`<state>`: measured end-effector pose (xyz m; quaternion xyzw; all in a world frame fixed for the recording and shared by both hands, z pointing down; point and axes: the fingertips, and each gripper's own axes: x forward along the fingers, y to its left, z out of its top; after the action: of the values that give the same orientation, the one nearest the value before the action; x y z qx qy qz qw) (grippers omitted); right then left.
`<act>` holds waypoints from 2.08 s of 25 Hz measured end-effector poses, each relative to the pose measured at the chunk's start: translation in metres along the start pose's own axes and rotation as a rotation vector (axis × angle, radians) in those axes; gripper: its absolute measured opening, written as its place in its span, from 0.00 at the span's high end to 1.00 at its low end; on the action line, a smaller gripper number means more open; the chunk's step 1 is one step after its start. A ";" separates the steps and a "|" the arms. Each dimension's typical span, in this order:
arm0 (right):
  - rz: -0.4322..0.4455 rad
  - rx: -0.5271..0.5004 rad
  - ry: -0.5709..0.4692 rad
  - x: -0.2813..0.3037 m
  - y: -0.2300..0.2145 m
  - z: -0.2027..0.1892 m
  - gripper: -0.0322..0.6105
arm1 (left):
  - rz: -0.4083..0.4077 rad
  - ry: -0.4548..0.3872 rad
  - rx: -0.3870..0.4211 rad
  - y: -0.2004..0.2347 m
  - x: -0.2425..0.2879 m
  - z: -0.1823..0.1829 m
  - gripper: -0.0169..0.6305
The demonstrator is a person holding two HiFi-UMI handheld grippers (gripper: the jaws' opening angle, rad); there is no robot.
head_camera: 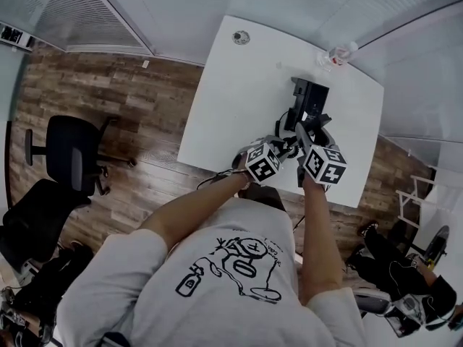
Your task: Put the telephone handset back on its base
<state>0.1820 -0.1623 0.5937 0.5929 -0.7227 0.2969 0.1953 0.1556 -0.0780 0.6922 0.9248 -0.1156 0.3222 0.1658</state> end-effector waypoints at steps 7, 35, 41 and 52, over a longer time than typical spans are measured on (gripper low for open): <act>-0.015 0.051 0.020 0.022 -0.016 0.001 0.63 | 0.036 0.036 0.063 0.006 0.006 -0.009 0.81; -0.115 0.083 0.029 0.074 -0.032 0.004 0.63 | 0.151 0.143 0.461 0.008 0.032 -0.001 0.82; -0.128 0.070 0.037 0.082 -0.032 0.003 0.63 | 0.141 0.159 0.476 0.007 0.032 -0.005 0.83; -0.134 0.061 0.036 0.089 -0.030 -0.001 0.63 | 0.216 0.046 0.489 0.012 0.021 0.013 0.86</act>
<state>0.1912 -0.2313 0.6566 0.6402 -0.6682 0.3158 0.2096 0.1745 -0.0966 0.6986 0.9120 -0.1286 0.3775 -0.0955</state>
